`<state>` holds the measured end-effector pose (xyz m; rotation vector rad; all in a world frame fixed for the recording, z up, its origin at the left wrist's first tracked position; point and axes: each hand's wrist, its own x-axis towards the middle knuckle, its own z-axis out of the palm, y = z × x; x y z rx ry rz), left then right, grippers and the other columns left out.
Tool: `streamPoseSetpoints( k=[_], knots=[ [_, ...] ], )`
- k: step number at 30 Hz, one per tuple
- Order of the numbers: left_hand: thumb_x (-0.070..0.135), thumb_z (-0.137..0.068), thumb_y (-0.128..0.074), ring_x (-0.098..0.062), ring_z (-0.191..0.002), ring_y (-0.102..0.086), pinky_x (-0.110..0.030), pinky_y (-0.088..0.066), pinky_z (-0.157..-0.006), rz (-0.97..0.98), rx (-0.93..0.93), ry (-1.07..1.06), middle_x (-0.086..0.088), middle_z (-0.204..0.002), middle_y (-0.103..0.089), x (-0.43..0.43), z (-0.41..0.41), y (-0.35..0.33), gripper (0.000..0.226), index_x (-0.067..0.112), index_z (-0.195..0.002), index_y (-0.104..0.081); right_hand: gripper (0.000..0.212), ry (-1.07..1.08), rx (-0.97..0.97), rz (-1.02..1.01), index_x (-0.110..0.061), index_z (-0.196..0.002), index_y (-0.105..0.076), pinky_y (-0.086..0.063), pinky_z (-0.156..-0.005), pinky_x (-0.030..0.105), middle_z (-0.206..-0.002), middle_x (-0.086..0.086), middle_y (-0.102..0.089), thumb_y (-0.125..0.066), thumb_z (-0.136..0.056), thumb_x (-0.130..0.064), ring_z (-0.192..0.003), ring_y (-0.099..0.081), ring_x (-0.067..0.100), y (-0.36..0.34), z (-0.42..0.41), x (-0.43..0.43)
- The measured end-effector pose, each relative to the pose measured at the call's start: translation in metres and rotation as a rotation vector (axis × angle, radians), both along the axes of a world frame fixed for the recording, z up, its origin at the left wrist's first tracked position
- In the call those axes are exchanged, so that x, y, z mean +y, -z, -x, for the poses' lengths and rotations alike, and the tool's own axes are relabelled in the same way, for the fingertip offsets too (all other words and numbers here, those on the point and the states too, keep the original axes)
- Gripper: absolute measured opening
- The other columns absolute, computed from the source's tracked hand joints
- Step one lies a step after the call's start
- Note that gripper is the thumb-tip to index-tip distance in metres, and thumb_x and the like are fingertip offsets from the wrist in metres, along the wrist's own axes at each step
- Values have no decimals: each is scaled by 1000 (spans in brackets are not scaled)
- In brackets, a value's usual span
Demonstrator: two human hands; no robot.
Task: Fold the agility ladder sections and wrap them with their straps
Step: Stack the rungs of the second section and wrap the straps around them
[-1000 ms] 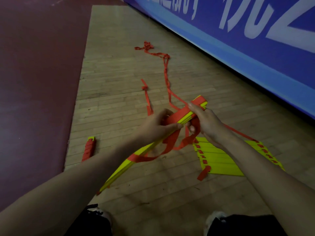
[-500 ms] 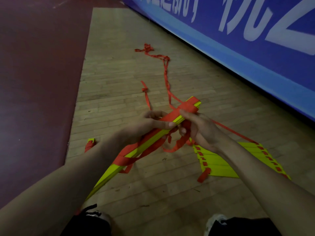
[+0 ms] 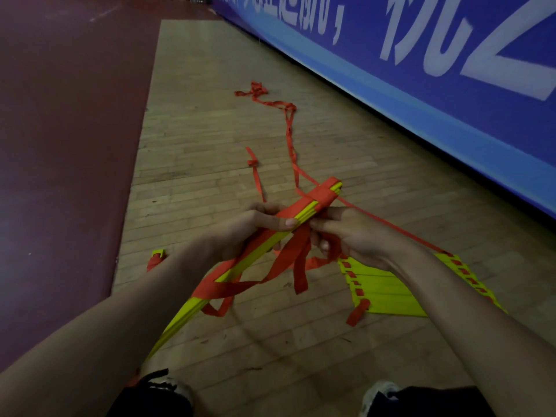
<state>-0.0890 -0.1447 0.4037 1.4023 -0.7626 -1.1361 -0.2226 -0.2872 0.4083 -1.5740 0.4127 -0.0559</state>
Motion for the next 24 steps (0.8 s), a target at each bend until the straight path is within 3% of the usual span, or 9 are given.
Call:
streamPoseSetpoints(
  k=[9,13,17,21,24],
  knots=[
    [17,-71,-67,-11,-55,-59,-18,-48,-49,-28,57,28,-3,-73,-63,-1,-1,2,32,7,-101,-64,5,82,-11,297,-9,-86,-67,-29,-45,24,-69,10,-54,-69,-85,-13,-48,-40,9,0,3,-1],
    [16,-72,-65,-10,-53,-59,-18,-47,-47,-2,79,37,-4,-72,-63,-1,-1,1,27,7,-98,-64,5,91,-14,192,-12,-82,-64,-31,-36,15,-72,9,-61,-66,-86,-11,-38,-43,4,-5,4,2],
    [16,-74,-62,-10,-53,-60,-17,-47,-47,11,94,68,-1,-73,-66,0,-1,0,23,9,-96,-62,4,76,-28,186,-8,-88,-63,-25,-36,16,-78,17,-57,-65,-85,-6,-39,-37,4,-5,3,5],
    [19,-74,-62,-8,-52,-58,-16,-47,-47,5,66,61,-2,-84,-70,2,-4,1,27,12,-99,-64,12,23,-19,92,-9,-87,-58,-24,-42,19,-72,7,-51,-53,-89,2,-47,-36,6,-7,2,4],
    [19,-72,-63,-8,-52,-58,-16,-47,-47,-2,30,60,0,-79,-70,4,-7,-2,23,12,-94,-64,19,40,6,-5,-9,-86,-58,-25,-42,18,-74,2,-56,-45,-91,4,-46,-39,7,-9,3,1]
  ],
)
